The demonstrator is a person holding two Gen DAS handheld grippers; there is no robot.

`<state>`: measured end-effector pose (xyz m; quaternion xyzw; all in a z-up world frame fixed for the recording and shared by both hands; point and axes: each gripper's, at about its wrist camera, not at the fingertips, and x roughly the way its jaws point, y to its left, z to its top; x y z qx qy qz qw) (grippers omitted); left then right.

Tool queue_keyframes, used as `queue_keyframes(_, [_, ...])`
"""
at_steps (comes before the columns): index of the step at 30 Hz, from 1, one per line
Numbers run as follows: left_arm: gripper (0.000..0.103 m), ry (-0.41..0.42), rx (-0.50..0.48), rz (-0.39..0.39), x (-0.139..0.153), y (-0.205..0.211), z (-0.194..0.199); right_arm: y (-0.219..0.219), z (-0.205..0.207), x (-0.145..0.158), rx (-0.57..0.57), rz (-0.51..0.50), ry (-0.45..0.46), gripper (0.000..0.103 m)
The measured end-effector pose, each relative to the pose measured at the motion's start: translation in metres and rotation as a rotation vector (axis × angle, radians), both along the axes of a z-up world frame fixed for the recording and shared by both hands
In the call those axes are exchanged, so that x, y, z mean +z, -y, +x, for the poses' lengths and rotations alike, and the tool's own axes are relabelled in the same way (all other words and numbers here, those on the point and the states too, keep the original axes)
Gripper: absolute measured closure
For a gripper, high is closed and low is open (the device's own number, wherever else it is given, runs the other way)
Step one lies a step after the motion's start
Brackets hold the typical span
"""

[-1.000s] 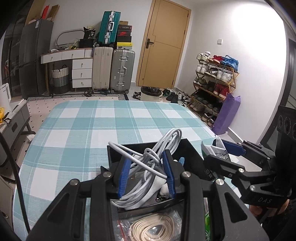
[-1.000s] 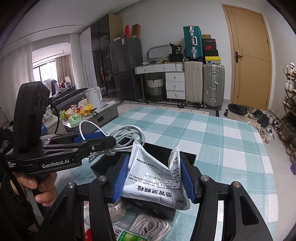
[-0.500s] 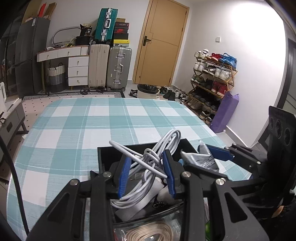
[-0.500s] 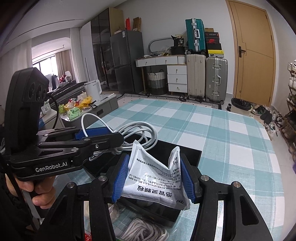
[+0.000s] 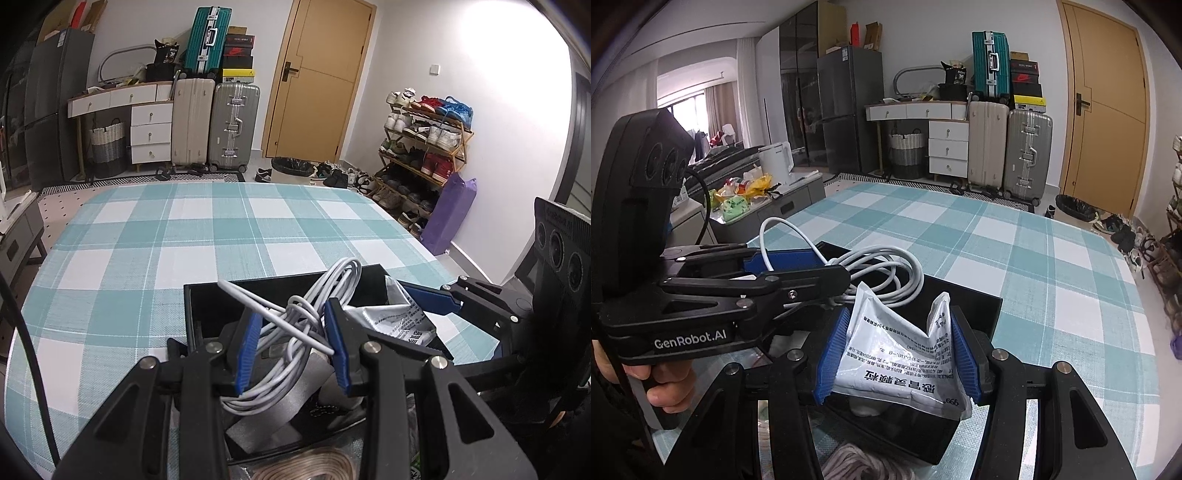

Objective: Organize soft objects

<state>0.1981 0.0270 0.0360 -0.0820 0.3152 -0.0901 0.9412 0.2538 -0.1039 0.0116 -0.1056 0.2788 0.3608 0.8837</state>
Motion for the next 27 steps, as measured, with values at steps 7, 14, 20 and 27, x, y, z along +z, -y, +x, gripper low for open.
queue_keyframes(7, [0.067,-0.017,-0.002,0.015,-0.004,0.0,0.002,-0.003,0.005,-0.007,0.005,-0.028,0.001,0.049])
queue_keyframes(14, [0.045,0.007,-0.003,0.027,0.004,-0.001,-0.008,0.003,0.002,-0.006,-0.032,-0.042,0.033,0.027])
queue_keyframes(20, [0.001,0.062,0.035,0.053,0.02,-0.005,-0.03,0.032,-0.016,0.008,-0.107,-0.004,0.053,0.002])
queue_keyframes(27, [0.0,0.051,0.058,0.068,0.02,-0.01,-0.061,0.059,-0.038,0.007,-0.146,0.037,-0.027,0.001])
